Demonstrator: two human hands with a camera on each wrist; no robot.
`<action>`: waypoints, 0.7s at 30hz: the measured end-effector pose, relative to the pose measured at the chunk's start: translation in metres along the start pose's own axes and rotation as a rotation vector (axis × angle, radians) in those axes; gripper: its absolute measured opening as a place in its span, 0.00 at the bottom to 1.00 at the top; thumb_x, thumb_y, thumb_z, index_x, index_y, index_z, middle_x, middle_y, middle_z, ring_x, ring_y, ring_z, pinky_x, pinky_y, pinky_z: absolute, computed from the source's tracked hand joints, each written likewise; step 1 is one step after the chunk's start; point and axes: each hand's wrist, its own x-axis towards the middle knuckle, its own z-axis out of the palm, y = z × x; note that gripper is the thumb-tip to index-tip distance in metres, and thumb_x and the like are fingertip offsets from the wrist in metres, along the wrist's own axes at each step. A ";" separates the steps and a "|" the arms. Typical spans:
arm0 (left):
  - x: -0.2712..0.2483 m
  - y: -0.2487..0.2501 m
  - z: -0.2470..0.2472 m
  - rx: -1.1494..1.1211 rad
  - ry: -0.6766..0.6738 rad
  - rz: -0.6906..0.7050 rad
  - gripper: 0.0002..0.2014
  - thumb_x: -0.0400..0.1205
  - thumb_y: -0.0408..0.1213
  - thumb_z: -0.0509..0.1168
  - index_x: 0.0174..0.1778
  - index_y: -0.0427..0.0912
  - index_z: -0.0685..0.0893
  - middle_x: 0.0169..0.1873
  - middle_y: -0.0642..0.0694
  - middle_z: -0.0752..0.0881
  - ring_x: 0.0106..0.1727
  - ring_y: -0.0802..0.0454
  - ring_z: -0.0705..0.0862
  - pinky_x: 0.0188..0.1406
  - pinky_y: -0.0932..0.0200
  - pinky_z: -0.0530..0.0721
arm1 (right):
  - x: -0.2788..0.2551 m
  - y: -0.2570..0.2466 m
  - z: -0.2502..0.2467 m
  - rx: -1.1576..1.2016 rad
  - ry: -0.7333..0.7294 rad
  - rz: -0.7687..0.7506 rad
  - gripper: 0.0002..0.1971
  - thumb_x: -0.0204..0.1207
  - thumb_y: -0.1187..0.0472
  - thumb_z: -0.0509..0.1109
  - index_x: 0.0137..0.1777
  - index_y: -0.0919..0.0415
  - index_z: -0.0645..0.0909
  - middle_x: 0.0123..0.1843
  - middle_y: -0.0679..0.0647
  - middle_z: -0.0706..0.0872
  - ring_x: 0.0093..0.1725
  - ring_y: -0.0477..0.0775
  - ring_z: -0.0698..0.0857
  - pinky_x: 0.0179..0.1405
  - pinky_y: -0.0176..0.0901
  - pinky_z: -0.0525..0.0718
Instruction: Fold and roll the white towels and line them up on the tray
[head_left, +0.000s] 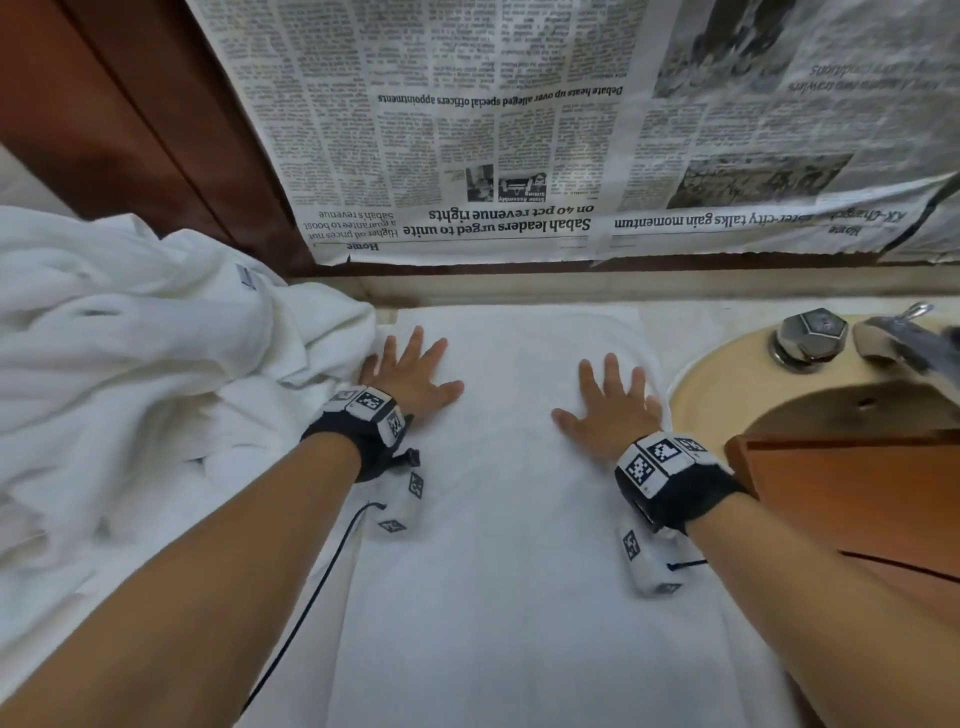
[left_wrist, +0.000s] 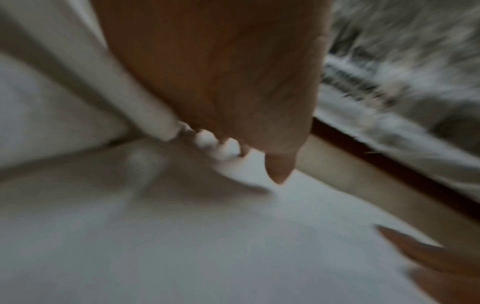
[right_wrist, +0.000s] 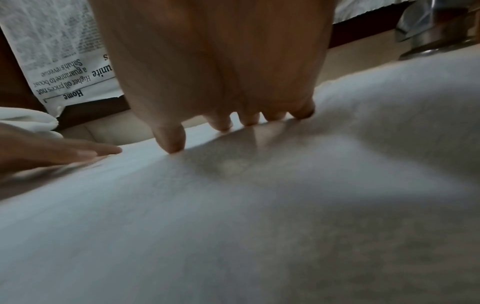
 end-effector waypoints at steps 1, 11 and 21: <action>-0.013 0.008 0.003 -0.036 0.042 -0.009 0.35 0.83 0.65 0.50 0.85 0.58 0.49 0.85 0.54 0.36 0.85 0.48 0.38 0.81 0.41 0.41 | -0.001 -0.001 0.000 -0.001 0.006 -0.004 0.40 0.81 0.33 0.50 0.85 0.46 0.36 0.85 0.52 0.30 0.84 0.66 0.33 0.81 0.62 0.43; -0.142 -0.005 0.099 0.029 0.060 0.163 0.33 0.85 0.59 0.51 0.85 0.57 0.49 0.85 0.52 0.38 0.85 0.52 0.41 0.81 0.45 0.53 | -0.084 -0.009 0.030 0.187 0.075 -0.013 0.35 0.82 0.42 0.58 0.84 0.54 0.52 0.86 0.56 0.37 0.84 0.64 0.37 0.81 0.60 0.54; -0.161 -0.045 0.115 0.092 0.101 0.092 0.34 0.88 0.57 0.45 0.86 0.49 0.41 0.84 0.46 0.33 0.85 0.48 0.37 0.82 0.47 0.47 | -0.135 0.015 0.068 0.122 0.061 0.019 0.37 0.83 0.41 0.54 0.86 0.53 0.43 0.86 0.59 0.37 0.85 0.60 0.38 0.82 0.58 0.51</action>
